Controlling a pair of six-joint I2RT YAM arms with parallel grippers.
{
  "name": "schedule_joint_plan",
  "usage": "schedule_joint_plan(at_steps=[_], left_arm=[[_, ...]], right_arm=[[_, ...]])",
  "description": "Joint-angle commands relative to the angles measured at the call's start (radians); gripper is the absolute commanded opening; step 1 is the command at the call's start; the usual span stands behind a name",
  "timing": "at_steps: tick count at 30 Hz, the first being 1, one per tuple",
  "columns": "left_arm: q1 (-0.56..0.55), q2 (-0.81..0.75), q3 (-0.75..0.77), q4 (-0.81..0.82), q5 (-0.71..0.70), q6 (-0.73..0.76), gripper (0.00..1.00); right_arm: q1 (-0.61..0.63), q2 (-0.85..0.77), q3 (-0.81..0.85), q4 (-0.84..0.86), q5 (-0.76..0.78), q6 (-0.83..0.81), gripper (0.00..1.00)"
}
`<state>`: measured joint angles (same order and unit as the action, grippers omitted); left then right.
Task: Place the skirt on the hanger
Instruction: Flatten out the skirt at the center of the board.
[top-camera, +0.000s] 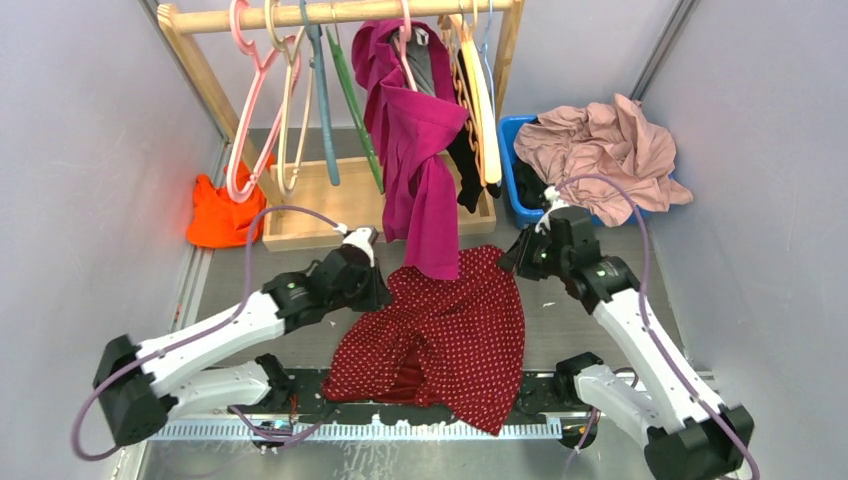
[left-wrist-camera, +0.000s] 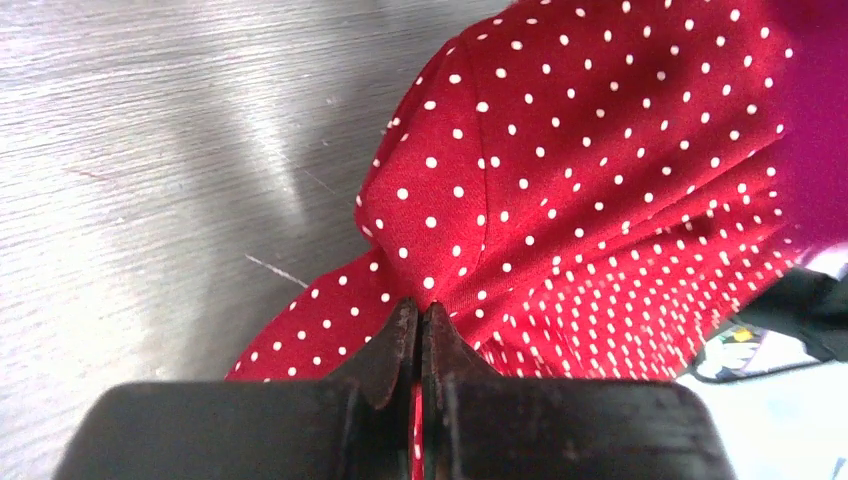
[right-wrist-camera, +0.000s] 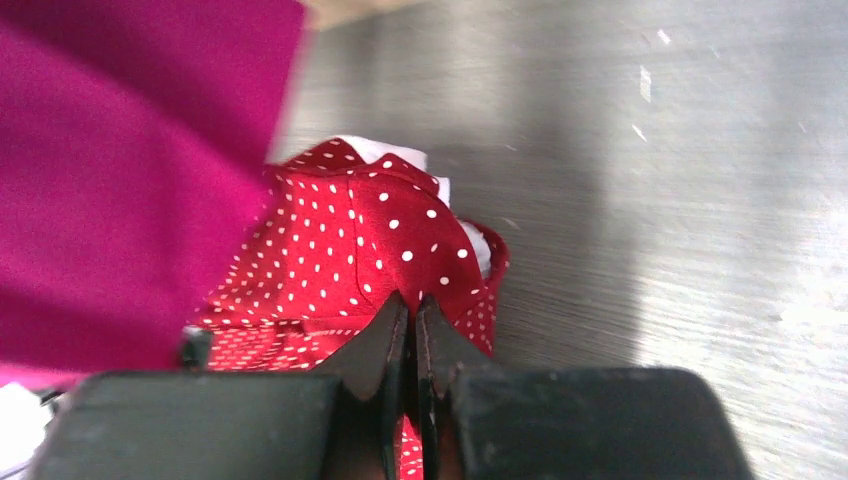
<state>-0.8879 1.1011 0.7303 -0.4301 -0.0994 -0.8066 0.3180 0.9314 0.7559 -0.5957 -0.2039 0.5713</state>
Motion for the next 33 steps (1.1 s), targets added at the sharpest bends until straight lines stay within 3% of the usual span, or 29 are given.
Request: schedule_joint_plan(at_steps=[1,6,11,16,22,28,33], left_arm=[[-0.037,-0.163,0.109,-0.191,-0.082,-0.019,0.00],[-0.070,-0.274,0.257,-0.328,-0.146,0.000,0.01],[-0.071,-0.275,0.405,-0.357,-0.223,0.094,0.00],[-0.070,-0.281,0.479,-0.351,-0.223,0.133,0.00],[-0.071,-0.411,0.368,-0.311,-0.214,0.103,0.00],[-0.082,-0.435,0.201,-0.316,-0.083,-0.029,0.02],[-0.227,-0.418,0.041,-0.308,-0.130,-0.154,0.02]], right_arm=[[0.015,-0.090,0.185,-0.132,-0.122,-0.042,0.11],[0.080,-0.122,0.364,-0.199,-0.115,-0.033,0.10],[0.096,-0.071,0.537,-0.187,-0.057,-0.076,0.10],[0.100,-0.079,0.605,-0.122,-0.070,-0.086,0.08],[0.101,-0.171,0.544,-0.098,-0.167,-0.088,0.08],[0.103,-0.262,0.326,-0.151,-0.267,-0.035,0.08],[0.105,-0.387,0.078,-0.127,-0.301,0.133,0.09]])
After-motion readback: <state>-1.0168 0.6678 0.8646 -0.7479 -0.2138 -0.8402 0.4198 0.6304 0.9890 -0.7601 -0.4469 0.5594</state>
